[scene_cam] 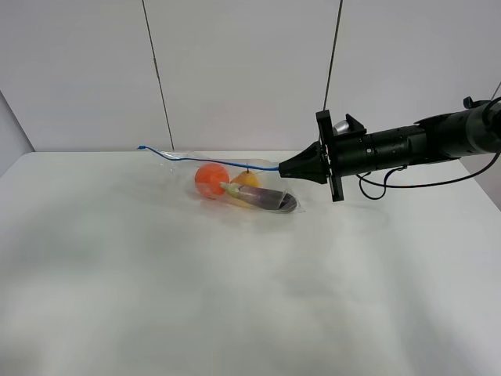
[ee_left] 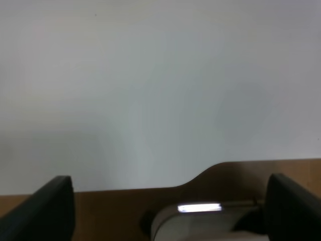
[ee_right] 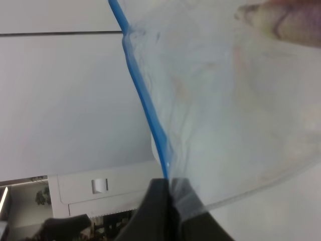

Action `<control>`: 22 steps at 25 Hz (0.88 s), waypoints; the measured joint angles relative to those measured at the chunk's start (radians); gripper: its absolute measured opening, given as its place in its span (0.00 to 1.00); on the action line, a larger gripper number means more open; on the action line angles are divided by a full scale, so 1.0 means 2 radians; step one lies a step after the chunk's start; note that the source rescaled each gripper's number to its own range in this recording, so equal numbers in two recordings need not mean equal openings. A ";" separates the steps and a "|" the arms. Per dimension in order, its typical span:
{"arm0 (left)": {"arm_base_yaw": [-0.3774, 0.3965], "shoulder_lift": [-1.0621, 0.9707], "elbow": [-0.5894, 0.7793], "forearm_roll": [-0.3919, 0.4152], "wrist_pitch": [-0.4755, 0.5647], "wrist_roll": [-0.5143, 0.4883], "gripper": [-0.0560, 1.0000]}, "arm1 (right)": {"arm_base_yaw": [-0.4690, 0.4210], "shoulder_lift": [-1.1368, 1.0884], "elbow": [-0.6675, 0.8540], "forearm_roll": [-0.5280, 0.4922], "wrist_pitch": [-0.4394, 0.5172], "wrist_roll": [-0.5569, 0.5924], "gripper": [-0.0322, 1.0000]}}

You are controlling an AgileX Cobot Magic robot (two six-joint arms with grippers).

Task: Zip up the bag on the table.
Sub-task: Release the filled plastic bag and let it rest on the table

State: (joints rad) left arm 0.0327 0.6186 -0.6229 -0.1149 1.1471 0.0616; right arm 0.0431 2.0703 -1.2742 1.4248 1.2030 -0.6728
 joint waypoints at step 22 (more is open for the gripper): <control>0.000 -0.311 0.025 -0.001 0.011 -0.009 1.00 | 0.000 0.000 -0.192 -0.404 0.004 0.201 0.91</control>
State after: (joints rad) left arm 0.0327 -0.0028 -0.5721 -0.1178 1.1701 0.0436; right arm 0.0431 2.0703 -1.6586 0.6176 1.2101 -0.2714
